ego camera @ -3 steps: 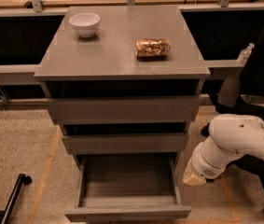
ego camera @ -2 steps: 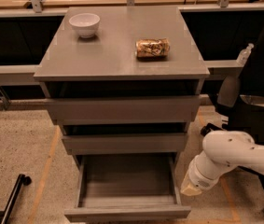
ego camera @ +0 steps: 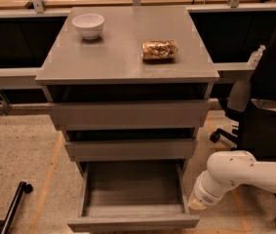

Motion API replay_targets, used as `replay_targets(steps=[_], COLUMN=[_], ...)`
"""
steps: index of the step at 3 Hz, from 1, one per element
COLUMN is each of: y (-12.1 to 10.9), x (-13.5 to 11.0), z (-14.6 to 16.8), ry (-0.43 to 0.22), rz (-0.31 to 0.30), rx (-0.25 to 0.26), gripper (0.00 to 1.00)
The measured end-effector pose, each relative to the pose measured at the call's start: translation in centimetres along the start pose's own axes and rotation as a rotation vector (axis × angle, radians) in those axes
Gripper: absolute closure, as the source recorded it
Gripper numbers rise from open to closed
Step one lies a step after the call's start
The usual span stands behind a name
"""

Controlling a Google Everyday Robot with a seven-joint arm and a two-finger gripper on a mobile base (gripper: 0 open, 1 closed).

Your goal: Close bottom drawer

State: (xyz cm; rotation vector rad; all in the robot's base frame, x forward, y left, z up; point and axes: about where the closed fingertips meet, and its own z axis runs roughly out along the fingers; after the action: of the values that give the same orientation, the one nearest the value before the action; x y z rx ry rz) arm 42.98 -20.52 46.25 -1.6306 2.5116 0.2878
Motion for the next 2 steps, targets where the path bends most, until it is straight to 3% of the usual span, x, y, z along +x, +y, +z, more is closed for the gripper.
replay_targets(steps=[1, 2], y=[0.2, 0.3], x=[0.4, 1.3], z=[0.7, 5.5], ry=[0.017, 0.054], rz=[-0.003, 0.015], rx=[0.011, -0.006], gripper=[1.00, 1.00])
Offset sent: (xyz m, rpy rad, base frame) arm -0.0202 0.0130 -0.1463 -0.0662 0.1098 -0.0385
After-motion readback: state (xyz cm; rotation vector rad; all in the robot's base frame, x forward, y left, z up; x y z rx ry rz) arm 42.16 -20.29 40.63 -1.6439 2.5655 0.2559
